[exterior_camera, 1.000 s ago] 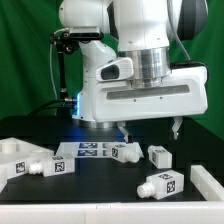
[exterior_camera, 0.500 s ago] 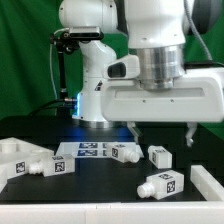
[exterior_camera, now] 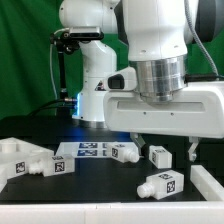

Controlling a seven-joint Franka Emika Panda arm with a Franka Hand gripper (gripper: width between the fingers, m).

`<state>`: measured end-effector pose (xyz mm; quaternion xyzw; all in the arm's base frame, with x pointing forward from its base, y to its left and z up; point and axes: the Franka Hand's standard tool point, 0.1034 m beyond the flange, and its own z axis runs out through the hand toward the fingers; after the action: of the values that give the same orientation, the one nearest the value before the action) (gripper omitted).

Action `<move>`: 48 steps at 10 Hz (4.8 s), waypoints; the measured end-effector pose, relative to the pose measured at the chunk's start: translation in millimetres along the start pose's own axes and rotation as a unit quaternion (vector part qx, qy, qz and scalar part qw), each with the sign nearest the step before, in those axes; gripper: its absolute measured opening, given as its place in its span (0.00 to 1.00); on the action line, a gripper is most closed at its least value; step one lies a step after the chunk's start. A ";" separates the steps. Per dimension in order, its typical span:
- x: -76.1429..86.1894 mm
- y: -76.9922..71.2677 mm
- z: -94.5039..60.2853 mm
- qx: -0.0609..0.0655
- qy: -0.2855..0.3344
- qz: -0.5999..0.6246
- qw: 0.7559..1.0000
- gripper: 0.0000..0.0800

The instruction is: Assemble one leg

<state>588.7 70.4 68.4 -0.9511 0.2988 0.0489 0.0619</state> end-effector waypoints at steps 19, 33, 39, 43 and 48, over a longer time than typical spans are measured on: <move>-78.4 10.1 -17.1 -0.014 -0.006 0.042 0.999 0.36; -207.5 26.1 35.0 -0.017 0.040 0.028 0.999 0.36; -268.6 42.3 90.0 -0.036 0.031 0.024 0.999 0.36; -275.6 38.3 94.3 -0.036 0.032 0.011 0.999 0.36; -274.8 38.4 93.7 -0.036 0.032 0.007 0.999 0.66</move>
Offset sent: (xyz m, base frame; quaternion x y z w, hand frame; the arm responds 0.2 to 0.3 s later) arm -0.0221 0.0122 -0.0543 -0.0228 0.0338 0.0565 0.9976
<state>336.9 207.5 8.2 -0.9516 0.3055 0.0299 0.0174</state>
